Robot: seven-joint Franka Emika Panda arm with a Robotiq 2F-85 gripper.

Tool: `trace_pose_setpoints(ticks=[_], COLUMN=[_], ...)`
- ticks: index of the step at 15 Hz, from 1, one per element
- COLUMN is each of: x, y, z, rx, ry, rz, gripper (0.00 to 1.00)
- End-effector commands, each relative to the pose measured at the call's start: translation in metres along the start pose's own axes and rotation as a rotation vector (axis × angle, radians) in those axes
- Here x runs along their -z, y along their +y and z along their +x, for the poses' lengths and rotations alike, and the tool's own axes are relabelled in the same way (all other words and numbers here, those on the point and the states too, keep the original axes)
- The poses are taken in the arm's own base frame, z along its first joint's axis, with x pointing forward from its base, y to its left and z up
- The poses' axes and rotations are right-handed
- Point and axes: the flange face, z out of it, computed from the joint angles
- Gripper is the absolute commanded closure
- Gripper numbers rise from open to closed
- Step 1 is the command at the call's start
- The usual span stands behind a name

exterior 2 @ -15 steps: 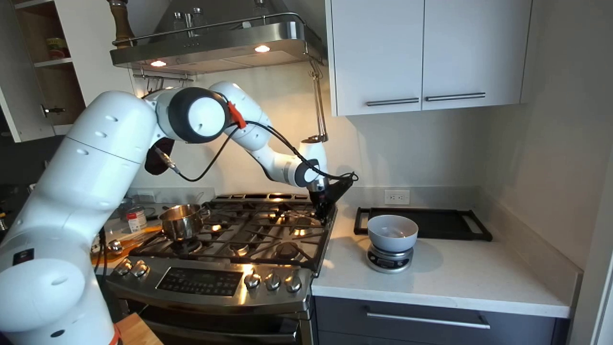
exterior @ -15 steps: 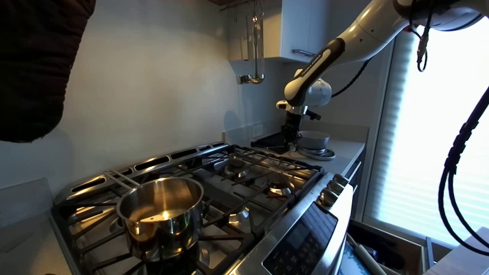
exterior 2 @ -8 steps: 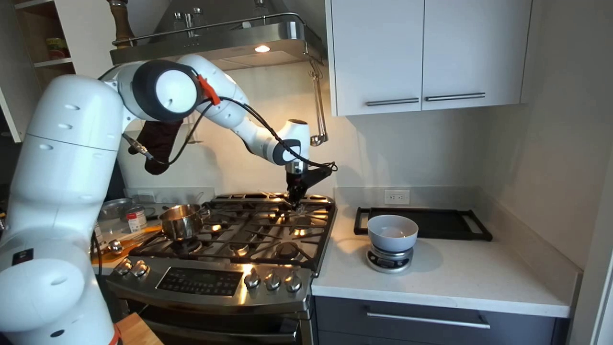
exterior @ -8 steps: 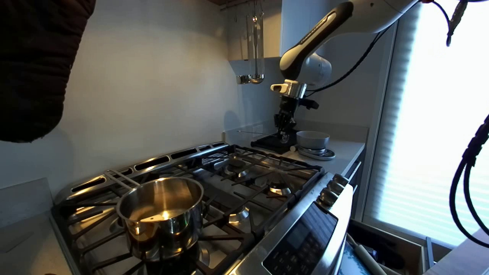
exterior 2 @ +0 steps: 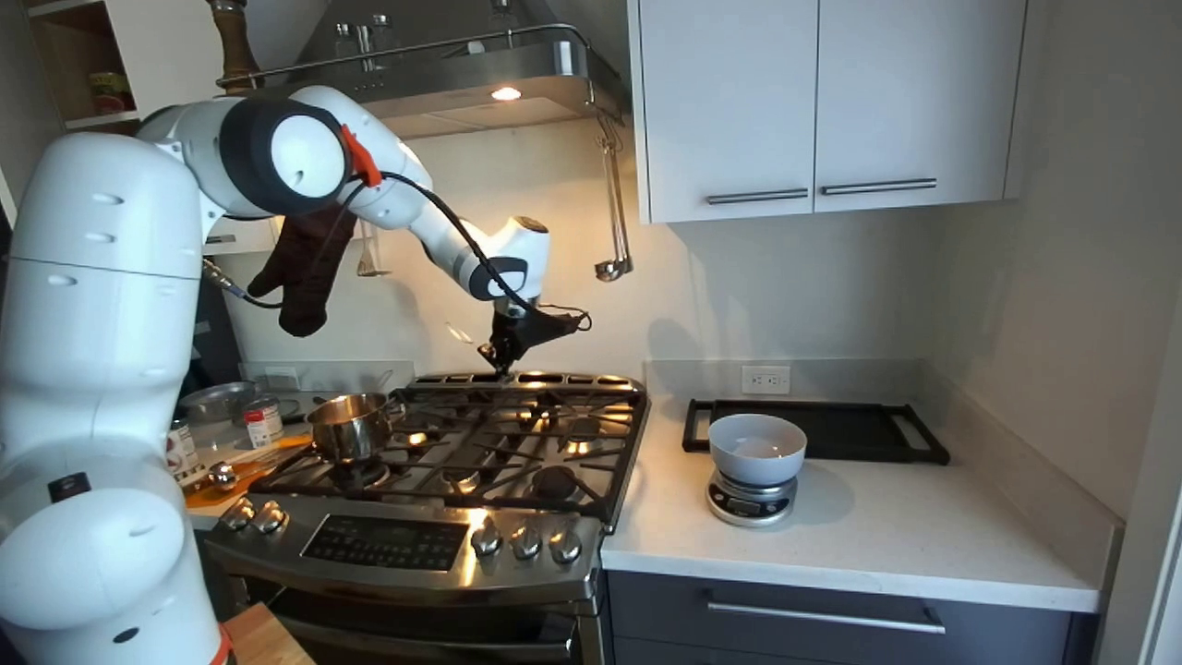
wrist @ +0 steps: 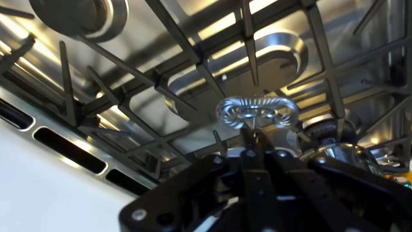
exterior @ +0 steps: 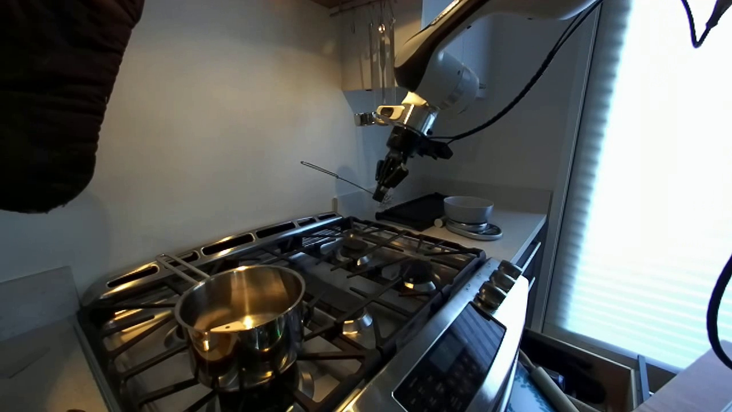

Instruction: Hang the masher on the hook above the stove.

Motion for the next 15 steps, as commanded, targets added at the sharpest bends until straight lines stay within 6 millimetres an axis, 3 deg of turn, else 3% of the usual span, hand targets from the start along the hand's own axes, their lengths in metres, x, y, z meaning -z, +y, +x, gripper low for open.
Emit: trace_pose_setpoints(ticks=[1,4,8,12,15], x=[-0.007,-0.006,0.014,0.03,0.027], y=[-0.014,-0.021,-0.022,-0.028,-0.039], z=[0.037,0.071,0.107,0.131,0.144], rx=[-0.053,-0.034,-0.027,0.073,0.176], ry=[0.086,0.165,0.285,0.395,0.502], rz=[0.01,0.004,-0.037,-0.046,-0.014], gripper=[0.99,0.99,0.99,0.99,0.99])
